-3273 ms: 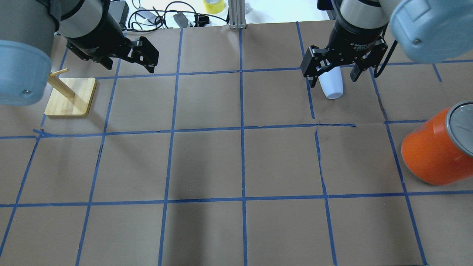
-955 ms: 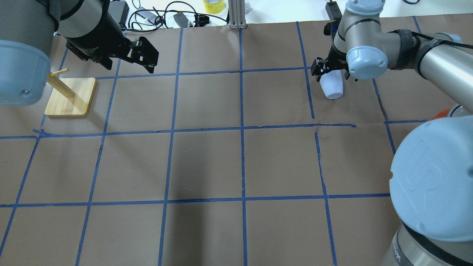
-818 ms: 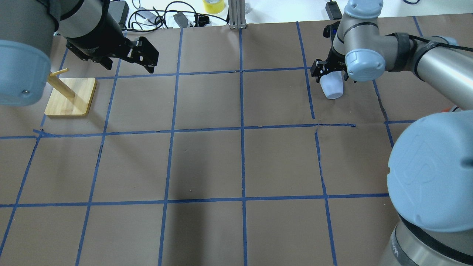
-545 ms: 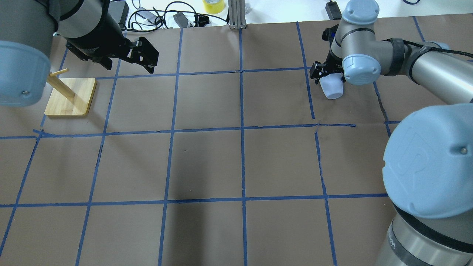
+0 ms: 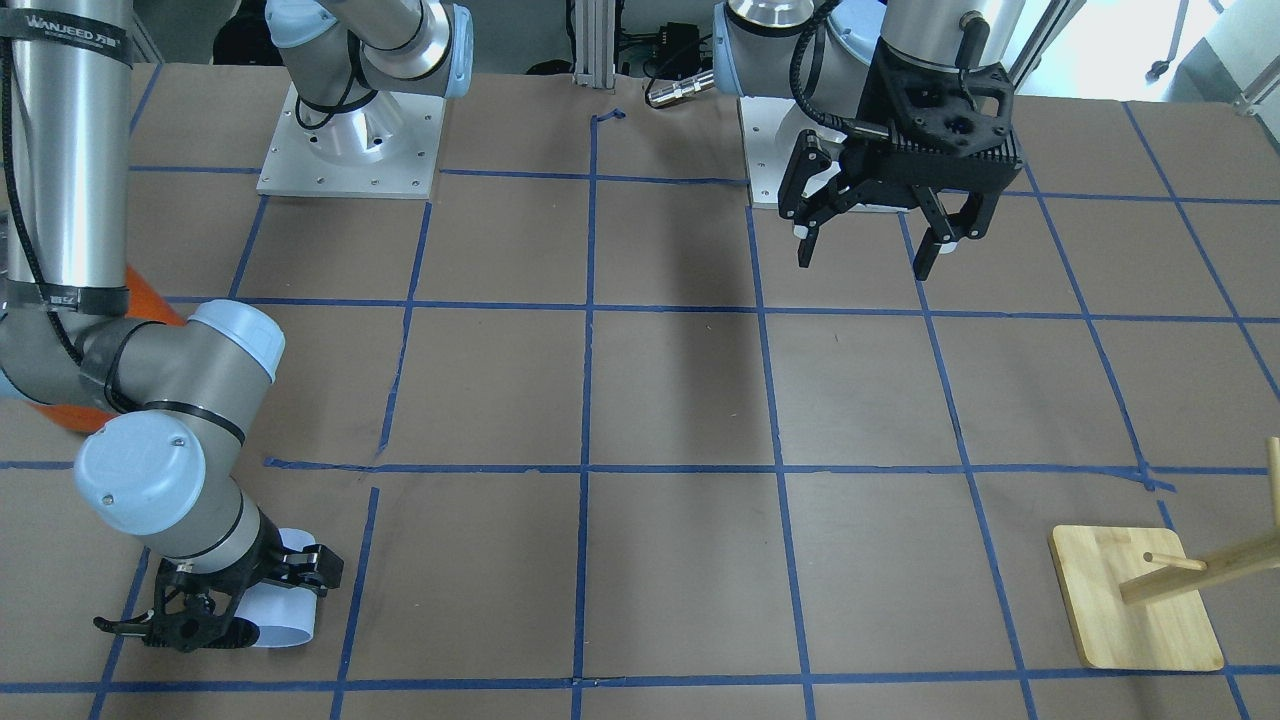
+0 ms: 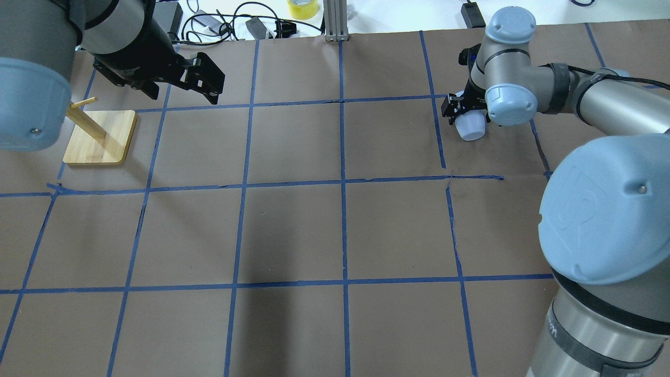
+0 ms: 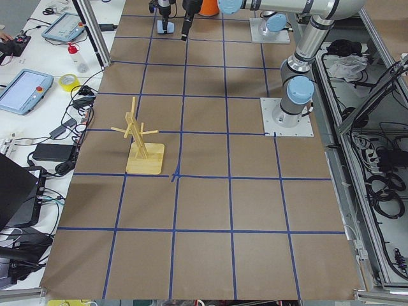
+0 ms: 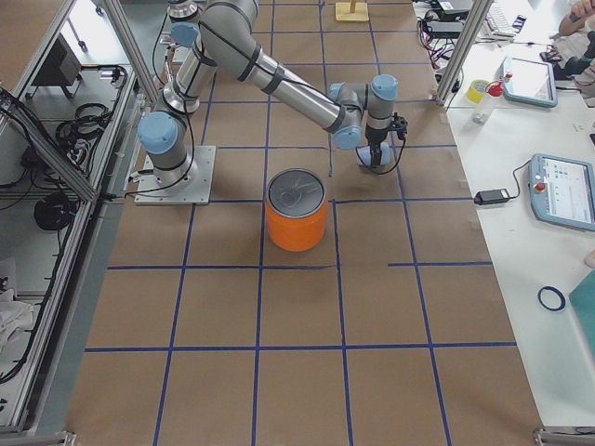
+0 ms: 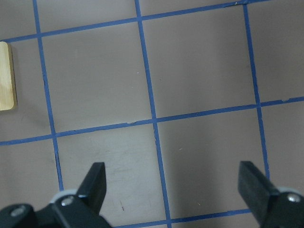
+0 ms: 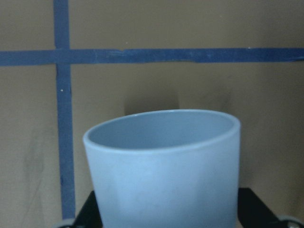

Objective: Flip cup
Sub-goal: 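Close the right gripper on the pale blue cup and lift it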

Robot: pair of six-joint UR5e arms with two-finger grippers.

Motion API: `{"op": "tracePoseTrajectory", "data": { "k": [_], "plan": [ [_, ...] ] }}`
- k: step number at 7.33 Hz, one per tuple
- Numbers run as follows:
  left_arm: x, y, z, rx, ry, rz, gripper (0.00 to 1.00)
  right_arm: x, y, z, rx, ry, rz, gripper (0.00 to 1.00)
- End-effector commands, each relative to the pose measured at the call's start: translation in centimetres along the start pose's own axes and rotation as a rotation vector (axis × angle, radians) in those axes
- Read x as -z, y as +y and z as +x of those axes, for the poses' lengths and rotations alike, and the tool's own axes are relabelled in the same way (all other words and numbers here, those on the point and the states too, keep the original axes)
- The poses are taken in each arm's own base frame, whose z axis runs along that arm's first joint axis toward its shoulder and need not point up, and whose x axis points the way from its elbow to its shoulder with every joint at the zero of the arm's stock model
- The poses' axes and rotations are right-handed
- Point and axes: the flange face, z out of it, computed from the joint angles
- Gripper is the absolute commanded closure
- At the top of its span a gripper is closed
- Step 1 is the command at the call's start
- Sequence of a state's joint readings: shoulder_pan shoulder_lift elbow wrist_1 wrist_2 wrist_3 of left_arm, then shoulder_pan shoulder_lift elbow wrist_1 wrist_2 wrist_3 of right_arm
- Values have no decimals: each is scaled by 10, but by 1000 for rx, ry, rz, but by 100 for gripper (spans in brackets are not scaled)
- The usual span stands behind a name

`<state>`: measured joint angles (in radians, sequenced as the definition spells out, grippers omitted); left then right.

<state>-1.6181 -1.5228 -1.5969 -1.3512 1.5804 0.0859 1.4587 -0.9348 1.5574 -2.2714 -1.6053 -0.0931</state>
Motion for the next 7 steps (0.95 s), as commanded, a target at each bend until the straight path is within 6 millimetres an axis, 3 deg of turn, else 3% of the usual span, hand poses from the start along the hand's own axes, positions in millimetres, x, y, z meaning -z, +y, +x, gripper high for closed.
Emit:
{"op": "tracePoseTrajectory", "data": {
  "k": [1, 2, 3, 5, 7],
  "plan": [
    [0, 0, 0, 0, 0, -1, 0, -4, -1, 8, -22, -2, -8, 78],
    [0, 0, 0, 0, 0, -1, 0, 4, -2, 4, -18, 0, 3, 83],
    [1, 0, 0, 0, 0, 1, 0, 25, -5, -9, 2, -6, 39, 83],
    [0, 0, 0, 0, 0, -1, 0, 70, 6, -96, 149, -14, 148, 83],
    [1, 0, 0, 0, 0, 1, 0, 87, 32, -198, 559, -2, 255, 85]
  ]
}}
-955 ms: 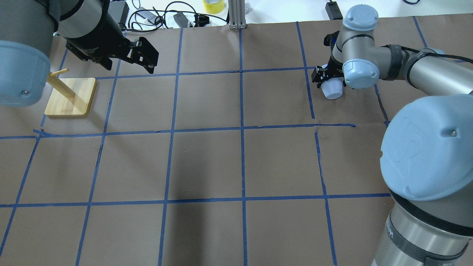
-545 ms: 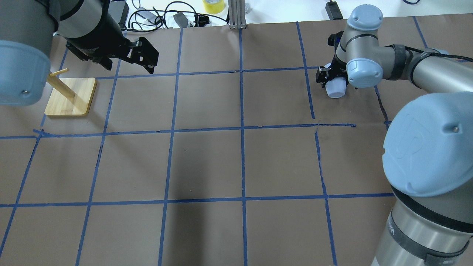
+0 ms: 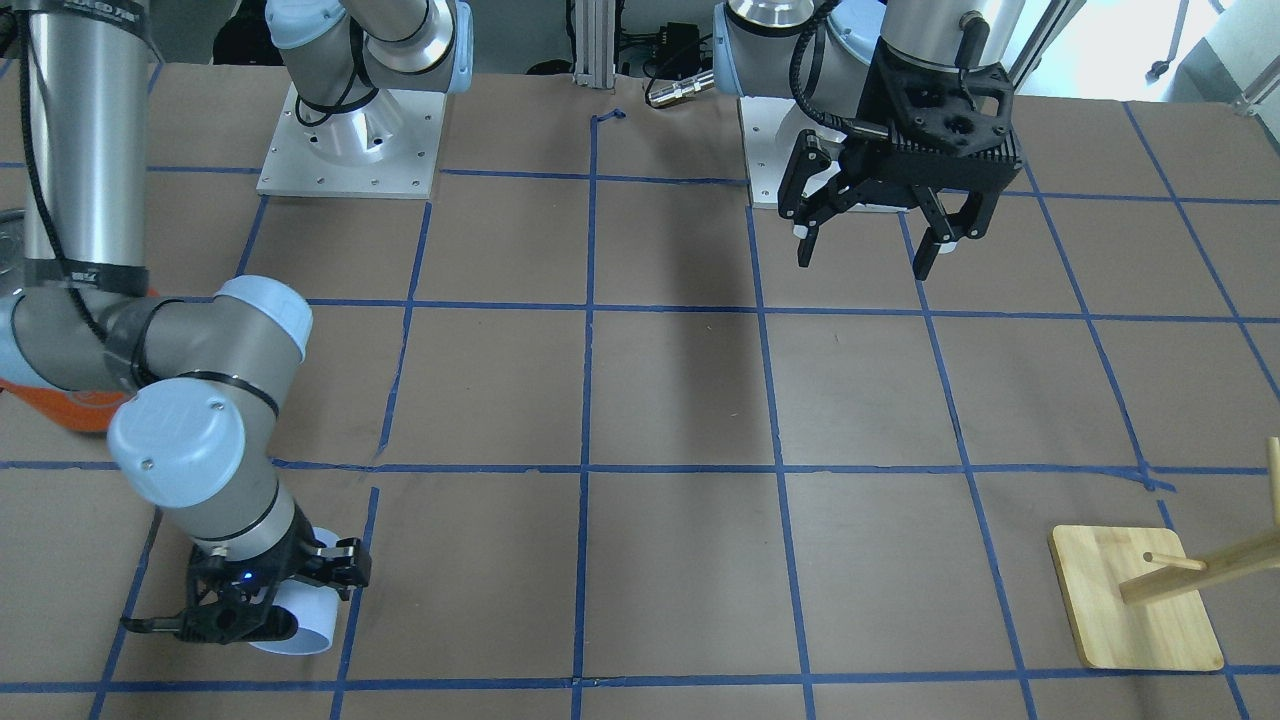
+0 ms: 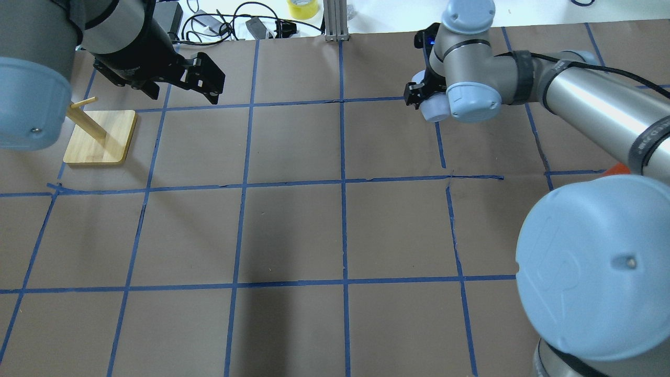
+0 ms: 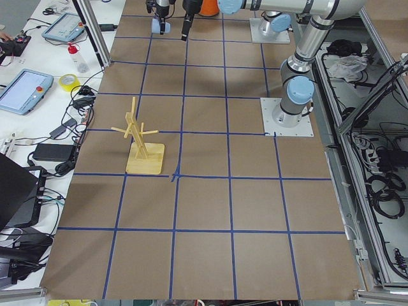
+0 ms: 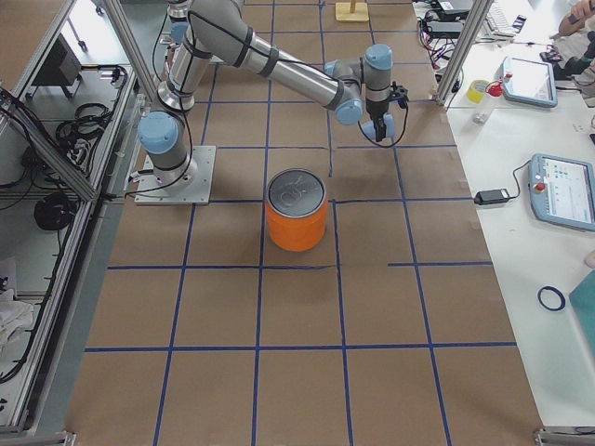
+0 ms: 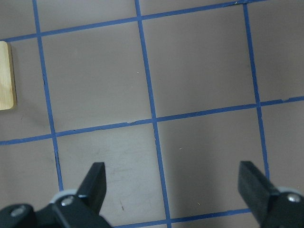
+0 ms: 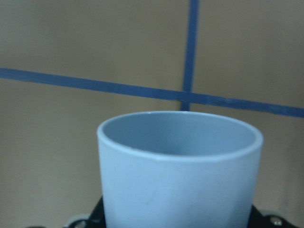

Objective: Flip cup
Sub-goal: 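Carry the cup with the right gripper toward the table center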

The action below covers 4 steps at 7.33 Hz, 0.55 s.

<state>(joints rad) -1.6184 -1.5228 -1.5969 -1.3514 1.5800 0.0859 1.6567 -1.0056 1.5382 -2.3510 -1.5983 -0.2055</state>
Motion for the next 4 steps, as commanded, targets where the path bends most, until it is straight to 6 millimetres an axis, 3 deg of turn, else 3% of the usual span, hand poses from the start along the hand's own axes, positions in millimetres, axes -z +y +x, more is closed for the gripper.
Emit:
{"op": "tracePoseTrajectory", "data": {
  "k": [1, 2, 3, 4],
  "plan": [
    [1, 0, 0, 0, 0, 1, 0, 23, -2, -114, 360, -9, 115, 85],
    [0, 0, 0, 0, 0, 0, 0, 26, 10, -173, 555, -23, 128, 83],
    [1, 0, 0, 0, -2, 1, 0, 29, 22, -215, 746, 60, 149, 79],
    [1, 0, 0, 0, 0, 1, 0, 16, 34, -247, 842, 95, 135, 75]
  ]
}}
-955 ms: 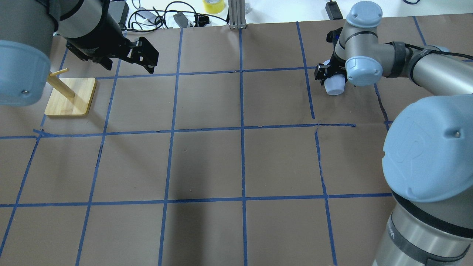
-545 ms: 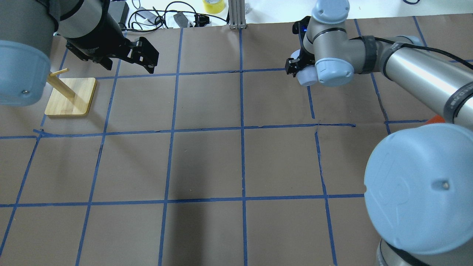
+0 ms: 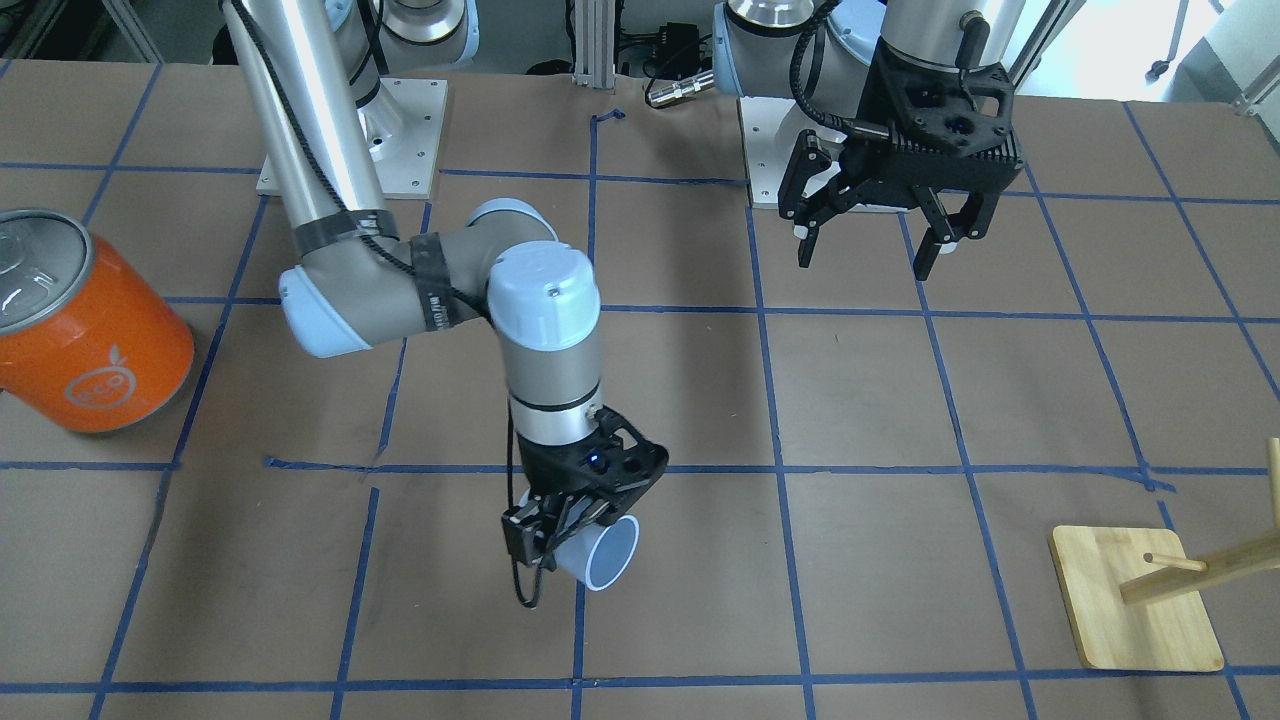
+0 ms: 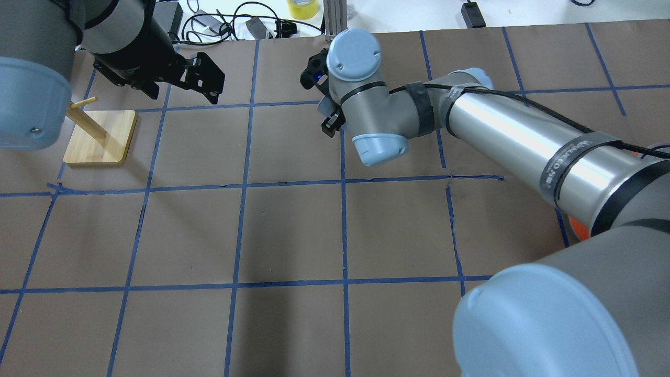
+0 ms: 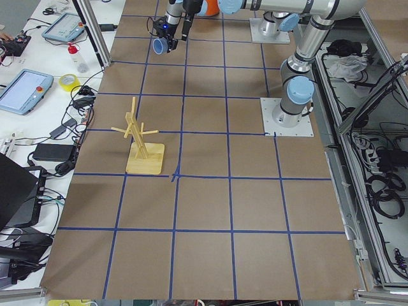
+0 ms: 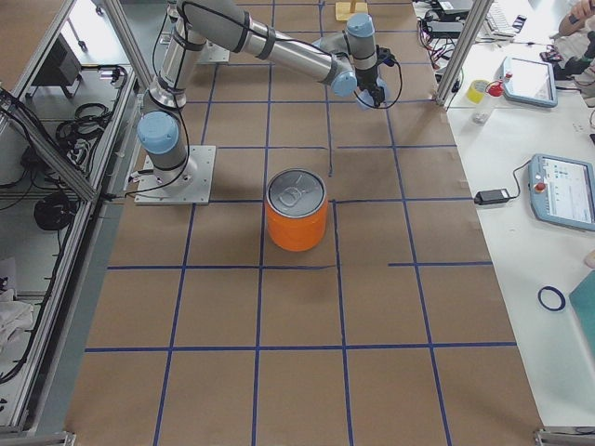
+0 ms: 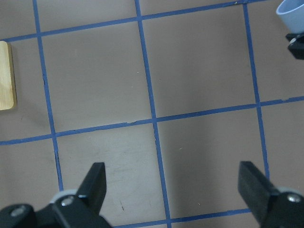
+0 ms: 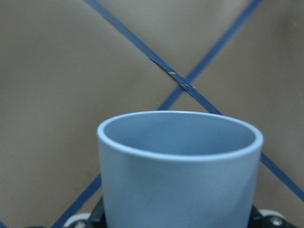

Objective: Flip cup
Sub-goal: 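Carry the cup with the right gripper toward the table center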

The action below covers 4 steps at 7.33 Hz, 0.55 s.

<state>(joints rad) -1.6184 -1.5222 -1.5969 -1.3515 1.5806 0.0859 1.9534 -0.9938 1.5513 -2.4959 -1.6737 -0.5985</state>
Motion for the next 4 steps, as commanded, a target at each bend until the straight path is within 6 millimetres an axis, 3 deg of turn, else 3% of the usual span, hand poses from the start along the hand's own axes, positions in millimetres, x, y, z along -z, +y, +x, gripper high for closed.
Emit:
{"op": "tracePoseTrajectory", "data": {
  "k": [1, 2, 4],
  "plan": [
    [0, 0, 0, 0, -1, 0, 0, -3, -29, -96, 362, 44, -18, 75],
    [0, 0, 0, 0, -1, 0, 0, -9, -34, -126, 466, 43, -34, 73],
    [0, 0, 0, 0, -1, 0, 0, -37, -29, -139, 636, 9, -67, 70]
  ]
}}
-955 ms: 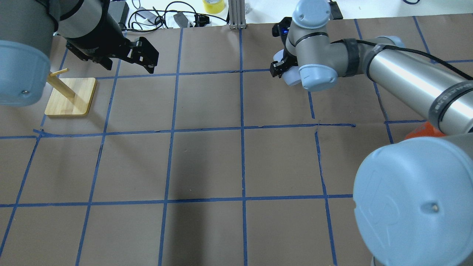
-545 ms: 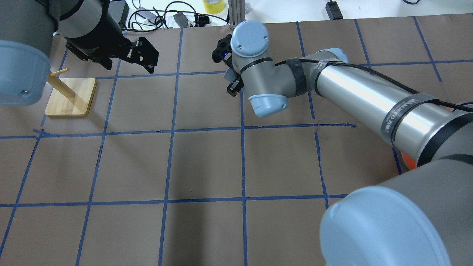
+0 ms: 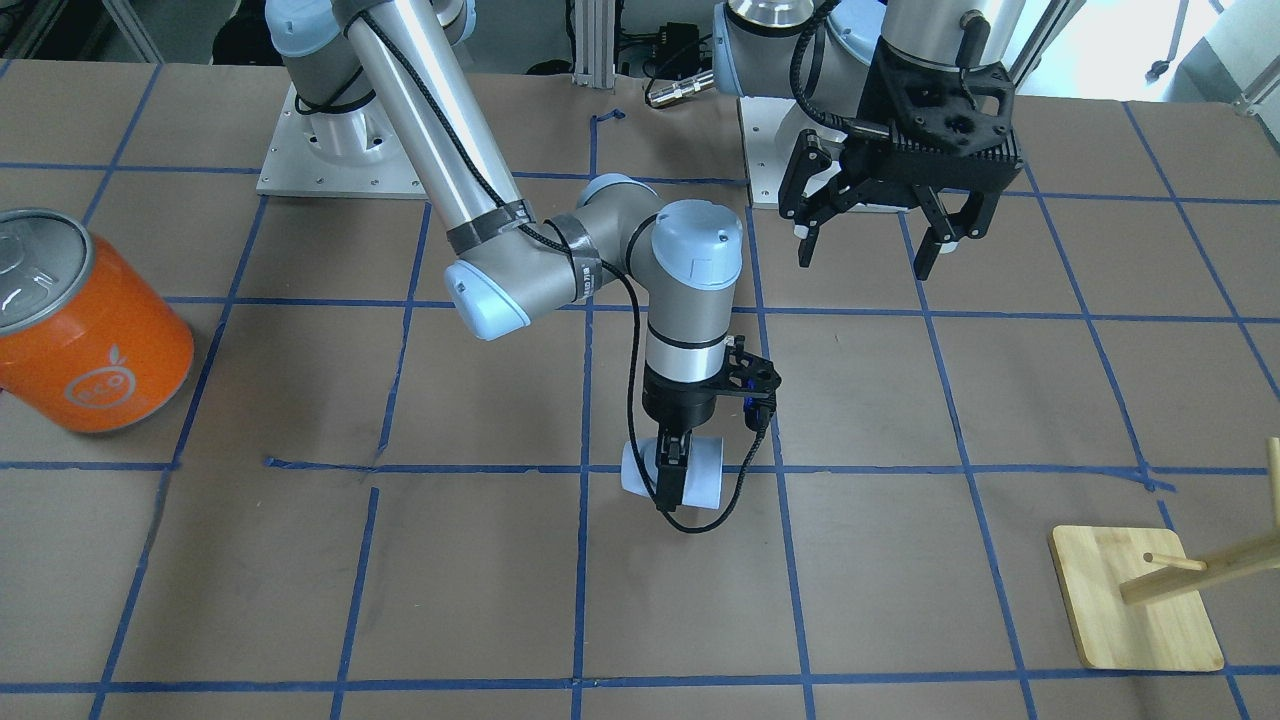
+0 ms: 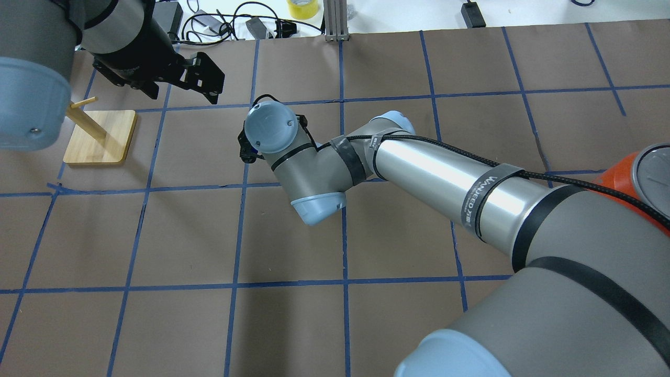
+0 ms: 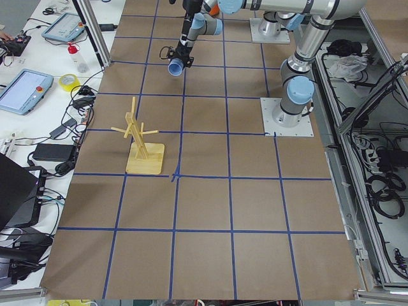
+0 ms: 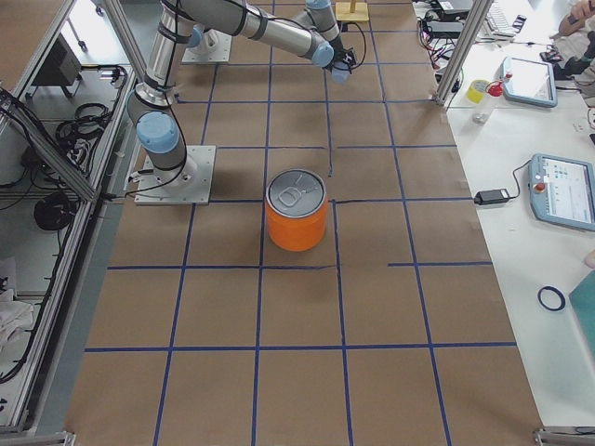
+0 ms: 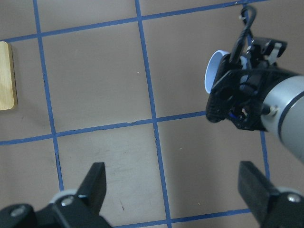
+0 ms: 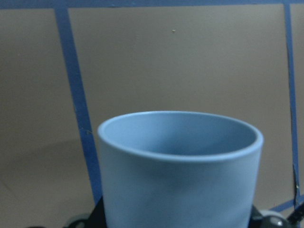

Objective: Flip cup
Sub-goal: 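Carry the cup with the right gripper toward the table center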

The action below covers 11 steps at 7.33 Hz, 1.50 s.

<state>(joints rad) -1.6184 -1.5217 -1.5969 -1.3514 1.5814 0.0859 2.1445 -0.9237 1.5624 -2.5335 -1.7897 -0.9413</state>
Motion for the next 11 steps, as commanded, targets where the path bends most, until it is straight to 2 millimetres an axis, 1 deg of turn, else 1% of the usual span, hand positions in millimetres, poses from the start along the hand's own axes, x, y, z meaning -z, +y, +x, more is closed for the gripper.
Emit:
{"op": "tracePoseTrajectory", "data": {
  "k": [1, 2, 3, 5, 6, 7, 8, 9, 11],
  "plan": [
    [0, 0, 0, 0, 0, 0, 0, -18, -5, -13, 146, -24, -17, 70],
    [0, 0, 0, 0, 0, -1, 0, -18, -6, -14, 157, -26, -14, 69],
    [0, 0, 0, 0, 2, -1, 0, -21, -6, -16, 161, -41, -15, 66],
    [0, 0, 0, 0, 0, -3, 0, -36, -6, -21, 169, -55, -21, 57],
    [0, 0, 0, 0, 2, -4, 0, -43, -7, -23, 189, -59, -23, 57],
    [-1, -1, -1, 2, 1, 3, 0, -43, -7, -22, 190, -58, -21, 48],
    [0, 0, -1, 2, 1, 3, 0, -40, -9, -20, 188, -54, -13, 12],
    [0, -1, -1, 2, 1, 5, 0, -34, -10, -16, 177, -45, -9, 0],
    [-1, -1, -1, 2, 1, 3, 0, -28, -9, -11, 180, -32, -4, 0]
  ]
}}
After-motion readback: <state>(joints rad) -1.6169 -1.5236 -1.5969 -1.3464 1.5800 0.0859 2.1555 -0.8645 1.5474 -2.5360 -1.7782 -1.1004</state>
